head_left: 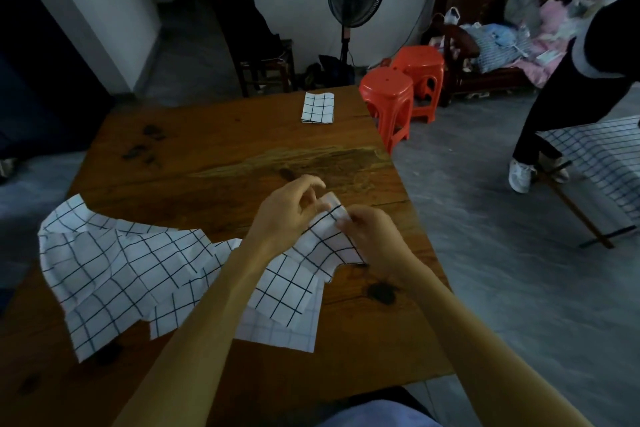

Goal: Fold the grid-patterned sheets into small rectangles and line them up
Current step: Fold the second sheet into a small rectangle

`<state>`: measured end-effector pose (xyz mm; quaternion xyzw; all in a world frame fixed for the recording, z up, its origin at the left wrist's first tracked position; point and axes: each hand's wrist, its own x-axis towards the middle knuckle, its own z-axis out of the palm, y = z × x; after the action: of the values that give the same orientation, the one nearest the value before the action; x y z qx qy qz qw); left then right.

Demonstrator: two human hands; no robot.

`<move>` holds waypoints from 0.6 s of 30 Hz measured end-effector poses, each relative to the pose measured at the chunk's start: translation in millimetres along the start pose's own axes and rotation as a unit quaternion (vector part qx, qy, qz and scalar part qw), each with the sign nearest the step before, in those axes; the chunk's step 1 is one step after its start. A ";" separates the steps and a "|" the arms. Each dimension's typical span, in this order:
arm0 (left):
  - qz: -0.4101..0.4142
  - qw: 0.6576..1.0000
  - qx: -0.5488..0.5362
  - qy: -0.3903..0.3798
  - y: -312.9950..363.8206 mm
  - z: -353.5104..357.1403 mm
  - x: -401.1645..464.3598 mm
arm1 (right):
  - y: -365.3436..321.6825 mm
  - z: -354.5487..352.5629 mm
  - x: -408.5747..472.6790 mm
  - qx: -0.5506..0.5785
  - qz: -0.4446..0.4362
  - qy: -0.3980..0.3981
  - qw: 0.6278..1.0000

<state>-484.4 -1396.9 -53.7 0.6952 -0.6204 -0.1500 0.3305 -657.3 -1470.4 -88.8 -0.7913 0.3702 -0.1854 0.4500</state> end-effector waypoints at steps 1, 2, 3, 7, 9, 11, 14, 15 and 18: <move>-0.023 0.999 0.001 -0.024 -3.1 -4.4 -1.5 | 0.3 -2.5 -2.3 0.033 -0.002 0.009 0.999; -0.048 0.998 -0.008 -0.043 -6.9 -7.7 -4.2 | 1.3 -5.0 -3.9 0.069 0.000 0.016 0.997; -0.071 0.996 -0.033 -0.051 -10.4 -9.9 -8.2 | 1.8 -6.5 -4.1 0.090 0.013 0.023 0.996; -0.135 0.965 -0.226 -0.003 -14.5 -9.4 -34.5 | -11.7 -9.1 -4.5 0.125 0.022 0.036 0.991; -0.150 0.944 -0.292 0.036 -14.3 -9.6 -49.2 | -21.9 -5.1 -8.5 0.136 0.025 0.033 0.990; -0.165 0.929 -0.321 0.080 -14.5 -14.2 -64.7 | -31.3 1.5 -15.0 0.156 0.027 0.028 0.987; -0.181 0.927 -0.308 0.116 -15.3 -22.7 -90.2 | -44.5 13.7 -31.2 0.169 0.030 0.021 0.985; -0.180 0.927 -0.304 0.123 -15.3 -24.3 -98.4 | -46.4 18.1 -37.8 0.175 0.031 0.017 0.984; -0.174 0.925 -0.303 0.149 -15.4 -23.8 -121.4 | -49.7 32.3 -59.8 0.199 0.040 0.017 0.979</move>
<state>-480.5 -1273.4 -70.6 0.6736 -0.3580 -0.2802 0.5828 -655.5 -1390.8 -61.2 -0.6668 0.3652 -0.2509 0.5992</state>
